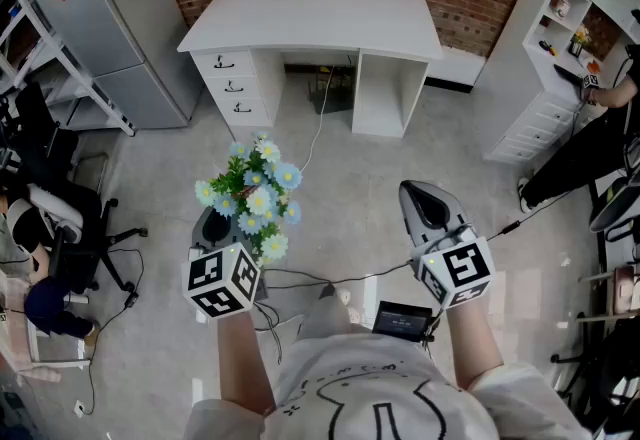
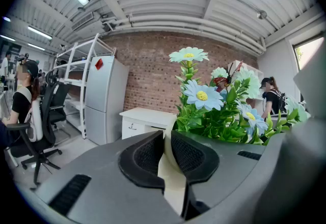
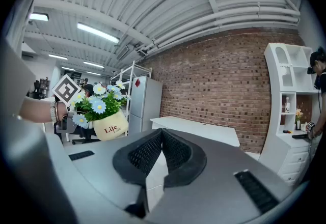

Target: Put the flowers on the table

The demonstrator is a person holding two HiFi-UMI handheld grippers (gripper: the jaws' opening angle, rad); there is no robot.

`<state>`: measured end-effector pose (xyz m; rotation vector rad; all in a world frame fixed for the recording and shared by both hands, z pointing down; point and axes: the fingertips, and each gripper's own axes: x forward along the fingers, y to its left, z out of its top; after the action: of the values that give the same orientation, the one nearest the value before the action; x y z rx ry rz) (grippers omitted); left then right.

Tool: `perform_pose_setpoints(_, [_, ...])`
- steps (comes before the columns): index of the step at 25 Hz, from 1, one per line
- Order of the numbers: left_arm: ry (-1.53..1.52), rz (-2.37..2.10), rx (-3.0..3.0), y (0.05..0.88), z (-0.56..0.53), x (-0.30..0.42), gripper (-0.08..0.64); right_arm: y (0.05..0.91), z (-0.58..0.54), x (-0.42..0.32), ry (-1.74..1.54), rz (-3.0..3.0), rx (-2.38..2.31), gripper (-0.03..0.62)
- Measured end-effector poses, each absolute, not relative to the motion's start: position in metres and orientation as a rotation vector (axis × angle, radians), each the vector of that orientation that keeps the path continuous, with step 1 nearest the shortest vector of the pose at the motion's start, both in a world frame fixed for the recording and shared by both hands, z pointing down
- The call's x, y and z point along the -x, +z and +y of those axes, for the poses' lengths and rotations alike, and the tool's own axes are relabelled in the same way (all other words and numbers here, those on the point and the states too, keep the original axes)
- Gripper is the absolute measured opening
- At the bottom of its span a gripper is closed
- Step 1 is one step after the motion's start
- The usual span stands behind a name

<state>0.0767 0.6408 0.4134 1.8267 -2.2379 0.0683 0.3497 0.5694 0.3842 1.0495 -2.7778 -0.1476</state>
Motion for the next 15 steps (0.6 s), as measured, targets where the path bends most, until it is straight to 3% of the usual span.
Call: perform_pose_setpoints(15, [0.145, -2.248, -1.935, 0.403, 0.601, -0.087, 0.054, 0.374, 0.535, -0.371, -0.164, -2.754, -1.193, 0.017])
